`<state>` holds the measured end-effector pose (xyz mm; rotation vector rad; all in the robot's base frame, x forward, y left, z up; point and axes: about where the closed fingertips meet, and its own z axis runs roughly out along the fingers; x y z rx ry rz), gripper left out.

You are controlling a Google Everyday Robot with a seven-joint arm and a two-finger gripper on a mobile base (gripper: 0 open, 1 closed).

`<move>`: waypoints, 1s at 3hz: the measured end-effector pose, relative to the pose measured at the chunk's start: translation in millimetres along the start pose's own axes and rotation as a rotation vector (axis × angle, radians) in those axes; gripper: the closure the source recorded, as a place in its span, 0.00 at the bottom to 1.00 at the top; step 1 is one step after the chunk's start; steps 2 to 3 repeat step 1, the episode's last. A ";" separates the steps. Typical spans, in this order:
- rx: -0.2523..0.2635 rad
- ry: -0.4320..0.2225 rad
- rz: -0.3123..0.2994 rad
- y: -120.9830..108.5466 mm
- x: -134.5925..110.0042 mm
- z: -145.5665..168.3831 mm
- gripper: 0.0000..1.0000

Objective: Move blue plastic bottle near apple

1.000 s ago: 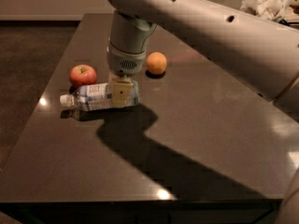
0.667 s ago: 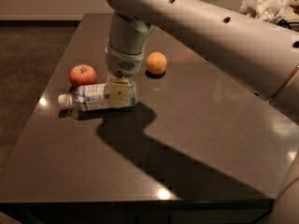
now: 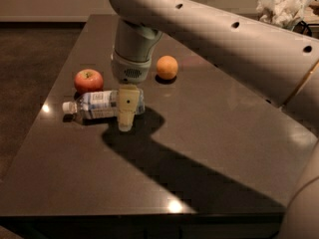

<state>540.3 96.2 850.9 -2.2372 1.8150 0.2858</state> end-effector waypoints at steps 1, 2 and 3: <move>0.000 0.000 0.000 0.0 0.0 0.0 0.00; 0.000 0.000 0.000 0.0 0.0 0.0 0.00; 0.000 0.000 0.000 0.0 0.0 0.0 0.00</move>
Offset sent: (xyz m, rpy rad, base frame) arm 0.0000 0.0000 0.0000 0.0000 0.0000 0.0000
